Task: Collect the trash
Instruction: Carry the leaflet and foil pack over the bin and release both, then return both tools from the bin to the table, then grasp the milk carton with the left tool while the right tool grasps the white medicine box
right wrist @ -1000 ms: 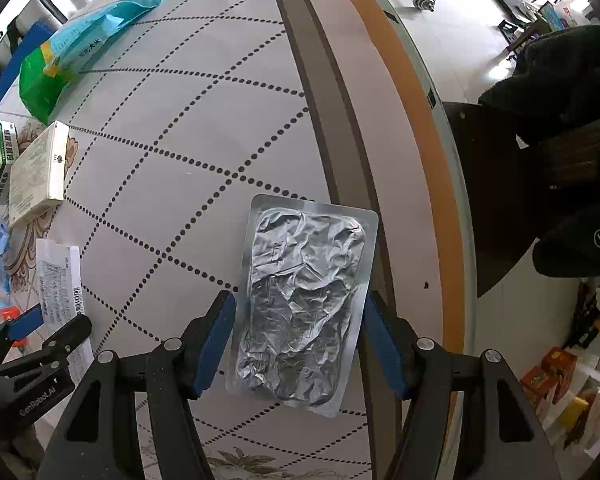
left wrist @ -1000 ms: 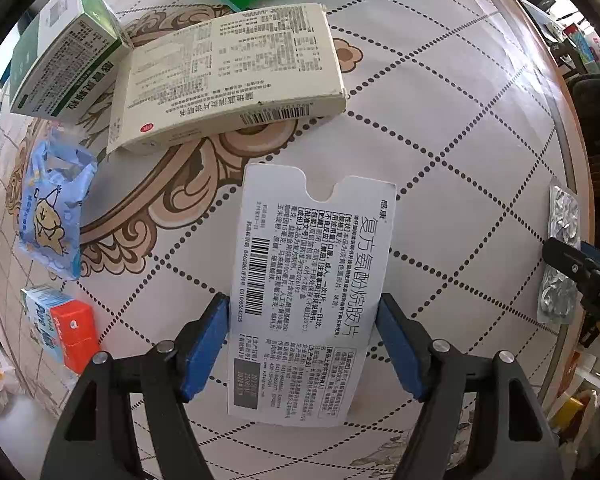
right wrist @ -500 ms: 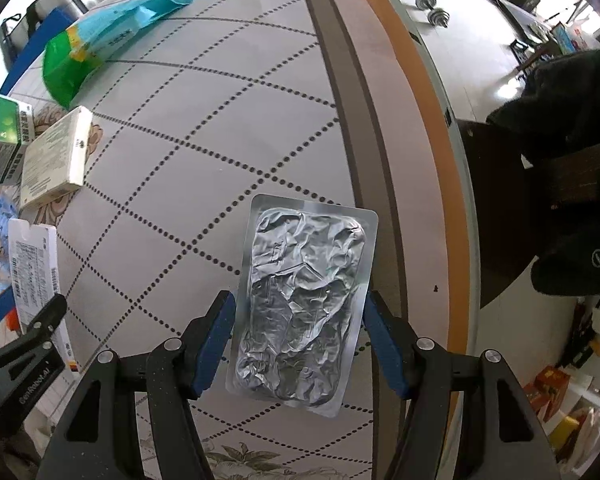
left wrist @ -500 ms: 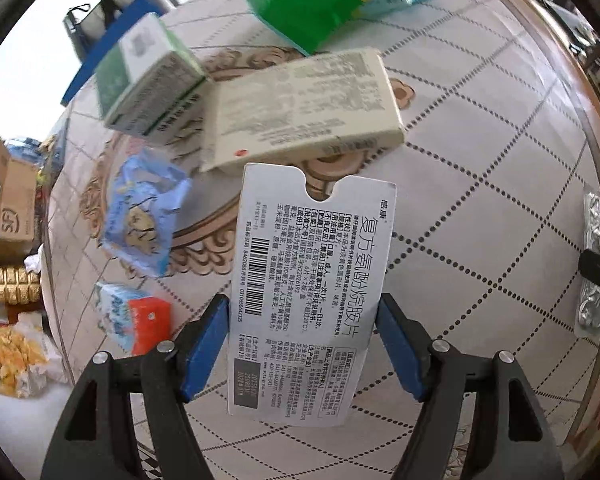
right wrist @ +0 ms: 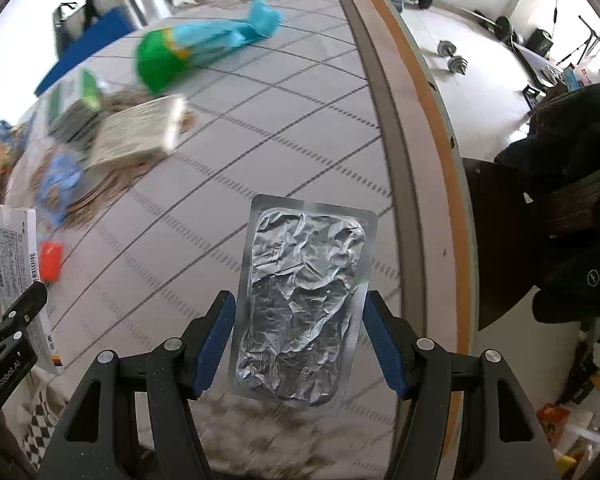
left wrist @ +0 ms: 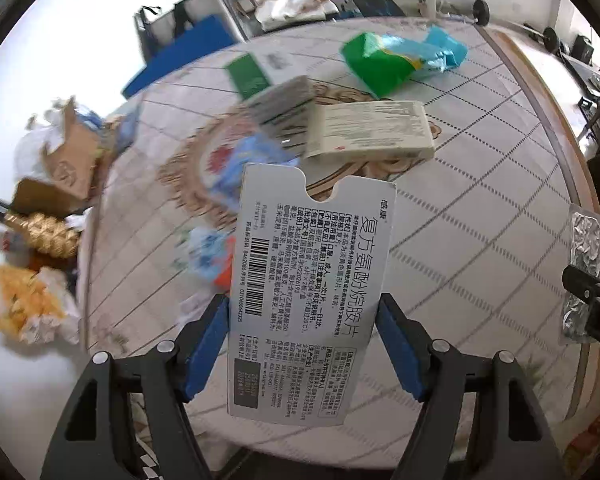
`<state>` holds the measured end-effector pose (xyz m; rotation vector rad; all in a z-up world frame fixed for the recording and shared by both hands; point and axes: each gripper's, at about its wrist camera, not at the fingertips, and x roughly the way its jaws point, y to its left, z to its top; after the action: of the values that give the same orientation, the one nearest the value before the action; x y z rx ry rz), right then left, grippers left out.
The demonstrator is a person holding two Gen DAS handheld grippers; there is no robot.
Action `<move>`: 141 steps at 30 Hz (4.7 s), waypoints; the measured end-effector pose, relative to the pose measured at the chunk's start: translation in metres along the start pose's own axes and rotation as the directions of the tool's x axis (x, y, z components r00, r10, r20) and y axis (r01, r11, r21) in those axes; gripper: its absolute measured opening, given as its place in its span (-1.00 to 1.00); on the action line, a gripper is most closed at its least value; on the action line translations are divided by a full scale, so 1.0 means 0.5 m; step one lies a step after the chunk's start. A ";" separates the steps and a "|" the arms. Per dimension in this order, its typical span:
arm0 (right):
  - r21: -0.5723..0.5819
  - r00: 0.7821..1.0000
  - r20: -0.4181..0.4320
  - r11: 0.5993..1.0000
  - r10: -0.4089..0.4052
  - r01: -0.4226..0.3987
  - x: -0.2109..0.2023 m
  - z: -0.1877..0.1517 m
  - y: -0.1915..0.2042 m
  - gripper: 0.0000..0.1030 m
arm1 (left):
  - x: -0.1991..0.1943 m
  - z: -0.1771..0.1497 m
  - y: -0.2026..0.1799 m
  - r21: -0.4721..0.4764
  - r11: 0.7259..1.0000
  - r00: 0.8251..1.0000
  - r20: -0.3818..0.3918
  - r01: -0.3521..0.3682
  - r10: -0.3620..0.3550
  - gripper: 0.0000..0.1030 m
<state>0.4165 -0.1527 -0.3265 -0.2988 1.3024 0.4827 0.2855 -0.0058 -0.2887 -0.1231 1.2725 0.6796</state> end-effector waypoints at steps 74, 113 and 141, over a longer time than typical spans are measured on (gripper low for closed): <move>-0.377 0.958 -0.273 0.926 -0.086 -0.024 0.463 -0.731 0.246 1.00 | 0.449 -0.811 0.141 -0.434 0.893 0.887 -0.357 0.120 -0.293 1.00; -0.675 0.969 -0.107 0.732 -0.222 0.093 0.177 0.240 0.424 1.00 | 0.212 -0.063 0.308 -0.626 0.768 0.968 -0.250 -0.133 -0.036 1.00; -0.491 0.927 -0.328 0.871 -0.182 -0.003 0.270 0.382 0.270 0.97 | 0.335 0.089 0.345 -0.832 0.554 0.924 -0.177 0.044 -0.339 0.22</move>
<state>0.5359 0.0777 -0.4022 -0.9059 1.5075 0.6950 0.2527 0.2191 -0.3790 -1.1935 1.1199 1.0471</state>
